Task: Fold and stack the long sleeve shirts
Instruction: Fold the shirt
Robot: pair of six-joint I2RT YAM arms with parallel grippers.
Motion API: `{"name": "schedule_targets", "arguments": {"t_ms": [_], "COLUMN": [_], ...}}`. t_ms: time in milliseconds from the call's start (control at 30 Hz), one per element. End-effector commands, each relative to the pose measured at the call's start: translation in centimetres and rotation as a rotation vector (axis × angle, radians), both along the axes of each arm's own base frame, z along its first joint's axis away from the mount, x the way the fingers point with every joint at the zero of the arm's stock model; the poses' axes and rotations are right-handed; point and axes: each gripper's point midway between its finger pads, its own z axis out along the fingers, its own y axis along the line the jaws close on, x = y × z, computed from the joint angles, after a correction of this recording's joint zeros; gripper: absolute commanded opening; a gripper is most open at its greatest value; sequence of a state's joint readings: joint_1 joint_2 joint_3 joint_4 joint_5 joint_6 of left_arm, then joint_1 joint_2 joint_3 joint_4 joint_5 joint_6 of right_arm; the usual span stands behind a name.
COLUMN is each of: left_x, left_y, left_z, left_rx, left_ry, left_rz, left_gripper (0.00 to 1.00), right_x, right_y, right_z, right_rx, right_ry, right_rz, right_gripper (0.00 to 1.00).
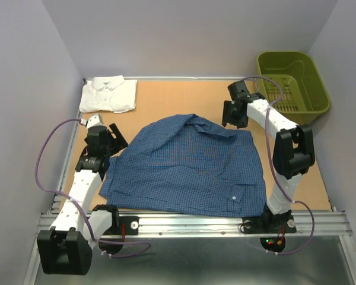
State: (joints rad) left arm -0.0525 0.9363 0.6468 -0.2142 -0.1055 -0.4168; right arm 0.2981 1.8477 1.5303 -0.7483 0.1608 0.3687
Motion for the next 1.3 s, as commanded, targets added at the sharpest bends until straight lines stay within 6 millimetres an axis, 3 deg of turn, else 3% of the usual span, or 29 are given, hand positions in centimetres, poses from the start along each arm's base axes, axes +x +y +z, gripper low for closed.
{"name": "schedule_targets", "arguments": {"t_ms": [0,133,267,567,767,900,967,1067,1100,1200,1267], "left_x": [0.7,0.8,1.1,1.2,1.2,1.2,1.1,1.1,1.2,1.1,1.1], "left_y": [-0.7,-1.0,-1.4,-1.8,-2.0,-2.0,-2.0,-2.0,-2.0,-2.1,-2.0], "left_z": [1.7,1.8,1.7,1.8,1.7,1.8,1.8,1.8,1.8,1.9,1.9], "left_rx": [0.027,0.031,0.048,0.050,0.052,0.050,0.051,0.051,0.052,0.051,0.052], "left_ry": [-0.111,-0.119,-0.118,-0.124,-0.121,-0.126,-0.126,-0.127,-0.126,-0.129,-0.129], "left_rz": [-0.055,-0.061,-0.071,-0.085,-0.093,-0.092,-0.092,-0.092,-0.093,-0.093,-0.091], "left_gripper": [0.85,0.84,0.85,0.84,0.84,0.84,0.84,0.84,0.84,0.84,0.84], "right_x": [2.2,2.1,0.8,-1.7,-1.3,-0.9,-0.5,0.2,0.4,1.3,1.9], "right_y": [-1.1,-0.6,0.4,-1.5,-1.6,-1.4,-1.3,-1.1,-1.0,-0.8,-0.4], "right_z": [-1.2,-3.1,-4.0,-6.5,-6.2,-5.1,-4.1,-3.1,-3.0,-2.3,-1.9], "right_rx": [-0.039,-0.023,0.042,0.008,0.022,0.031,0.035,0.036,0.032,0.032,0.035], "right_ry": [-0.014,0.029,0.072,0.119,0.083,0.049,0.022,-0.007,-0.012,-0.035,-0.048], "right_rz": [-0.005,0.048,0.052,-0.142,-0.177,-0.162,-0.135,-0.110,-0.094,-0.061,-0.037], "right_gripper": [0.64,0.65,0.68,0.73,0.68,0.54,0.40,0.28,0.17,0.01,0.00]}}
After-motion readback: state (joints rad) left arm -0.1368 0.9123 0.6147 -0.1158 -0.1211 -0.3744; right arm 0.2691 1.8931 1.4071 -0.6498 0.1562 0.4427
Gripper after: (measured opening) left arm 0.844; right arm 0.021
